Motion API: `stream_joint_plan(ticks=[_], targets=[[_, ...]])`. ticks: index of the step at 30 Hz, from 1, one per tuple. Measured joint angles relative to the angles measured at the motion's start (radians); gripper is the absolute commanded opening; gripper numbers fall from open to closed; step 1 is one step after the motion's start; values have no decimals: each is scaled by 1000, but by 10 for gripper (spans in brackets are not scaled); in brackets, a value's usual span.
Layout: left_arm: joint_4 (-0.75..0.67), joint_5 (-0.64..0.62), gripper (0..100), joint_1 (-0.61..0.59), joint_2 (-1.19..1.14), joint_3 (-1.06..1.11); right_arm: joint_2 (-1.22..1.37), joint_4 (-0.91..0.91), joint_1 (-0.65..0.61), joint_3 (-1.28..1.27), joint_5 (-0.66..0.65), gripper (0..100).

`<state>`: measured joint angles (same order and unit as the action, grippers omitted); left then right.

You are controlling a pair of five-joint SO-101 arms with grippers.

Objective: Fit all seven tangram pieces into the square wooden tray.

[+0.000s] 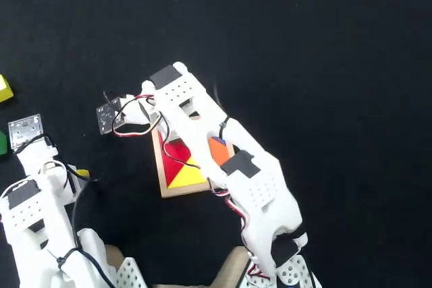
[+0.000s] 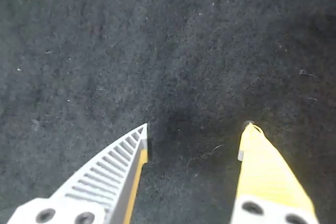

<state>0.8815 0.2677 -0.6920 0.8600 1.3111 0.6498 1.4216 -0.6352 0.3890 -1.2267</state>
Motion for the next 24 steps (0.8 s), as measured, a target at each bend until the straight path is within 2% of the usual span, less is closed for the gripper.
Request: stream_joint_plan(ticks=[6, 21, 24], targets=[[0, 0, 281, 0, 0, 0, 0, -3, 0, 0, 20, 192], [0, 0, 281, 0, 0, 0, 0, -2, 0, 41, 63, 194], [0, 0, 281, 0, 0, 0, -2, 72, 18, 120, 63, 142]])
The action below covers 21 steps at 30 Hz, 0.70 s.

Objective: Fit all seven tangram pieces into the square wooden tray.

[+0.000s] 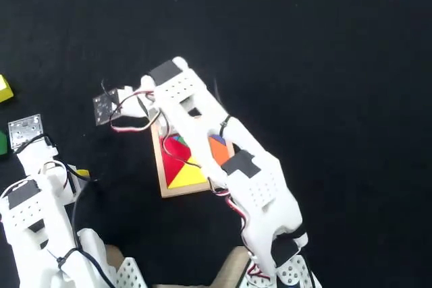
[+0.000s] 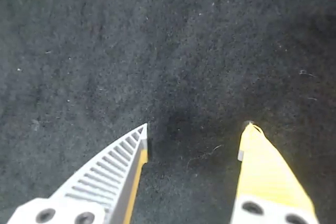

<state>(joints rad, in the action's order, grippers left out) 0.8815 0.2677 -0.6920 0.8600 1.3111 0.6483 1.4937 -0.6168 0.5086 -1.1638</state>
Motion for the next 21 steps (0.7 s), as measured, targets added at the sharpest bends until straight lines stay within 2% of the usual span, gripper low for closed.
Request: stream_joint_plan(ticks=[4, 8, 12, 17, 21], targets=[[0, 0, 281, 0, 0, 0, -51, 117, 49, 94, 0, 22], [0, 0, 281, 0, 0, 0, -110, 212, 104, 137, 26, 18], [0, -3, 281, 9, 0, 0, -164, 227, 181, 137, 140, 18], [0, -3, 281, 89, 0, 17, -236, 227, 299, 133, 321, 11], [0, 0, 281, 144, 0, 31, -236, 222, 420, 0, 470, 11]])
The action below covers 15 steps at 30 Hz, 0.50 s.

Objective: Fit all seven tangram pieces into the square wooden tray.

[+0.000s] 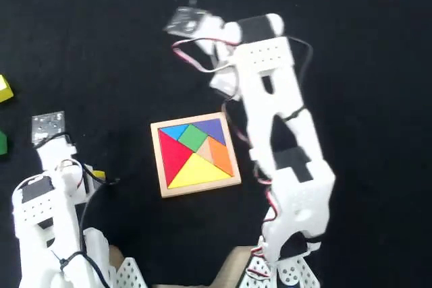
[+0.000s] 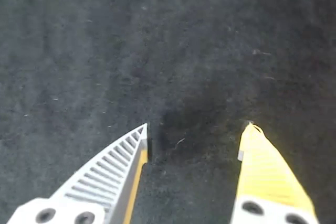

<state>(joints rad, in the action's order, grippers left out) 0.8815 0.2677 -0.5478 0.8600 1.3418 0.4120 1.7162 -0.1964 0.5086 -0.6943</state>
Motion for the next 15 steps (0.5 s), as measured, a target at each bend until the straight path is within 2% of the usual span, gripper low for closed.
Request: stream_joint_plan(ticks=[2, 6, 11, 15], targets=[[0, 0, 281, 5, 0, 0, 0, -43, 64, -133, 21, 11], [0, 0, 281, 8, 0, 2, -66, -249, 127, -493, 26, 11], [0, 0, 281, 9, 0, 2, -279, -516, 106, -942, 29, 11], [0, 0, 281, 9, 0, 2, -433, -611, 40, -1163, 72, 11]])
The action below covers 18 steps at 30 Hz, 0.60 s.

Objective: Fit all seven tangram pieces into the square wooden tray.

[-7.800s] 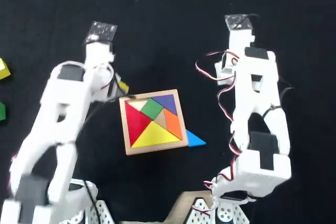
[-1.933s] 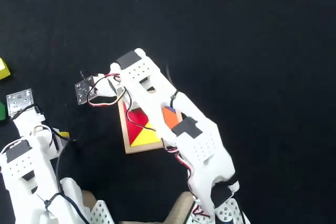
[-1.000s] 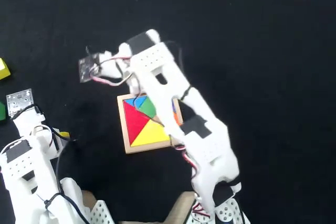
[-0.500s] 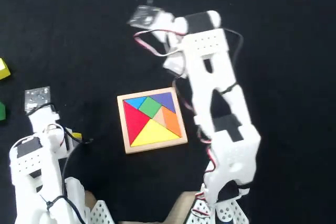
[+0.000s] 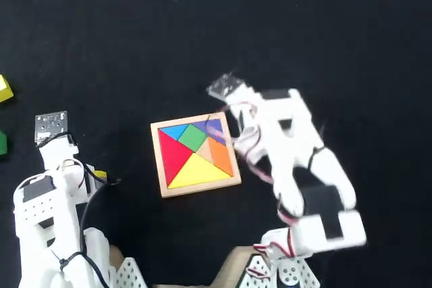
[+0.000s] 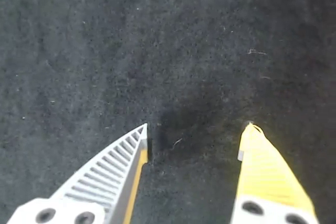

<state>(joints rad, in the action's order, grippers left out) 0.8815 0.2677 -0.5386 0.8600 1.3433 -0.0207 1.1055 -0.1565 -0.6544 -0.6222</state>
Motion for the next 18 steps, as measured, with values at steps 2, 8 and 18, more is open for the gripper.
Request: stream_joint_plan(ticks=[2, 8, 18], targets=[[0, 0, 281, 0, 0, 0, -21, -9, -14, -37, 54, 11], [0, 0, 281, 0, 0, 0, -15, -35, -26, -49, 100, 11], [0, 0, 281, 0, 0, 0, 66, -54, -84, -44, 129, 11]])
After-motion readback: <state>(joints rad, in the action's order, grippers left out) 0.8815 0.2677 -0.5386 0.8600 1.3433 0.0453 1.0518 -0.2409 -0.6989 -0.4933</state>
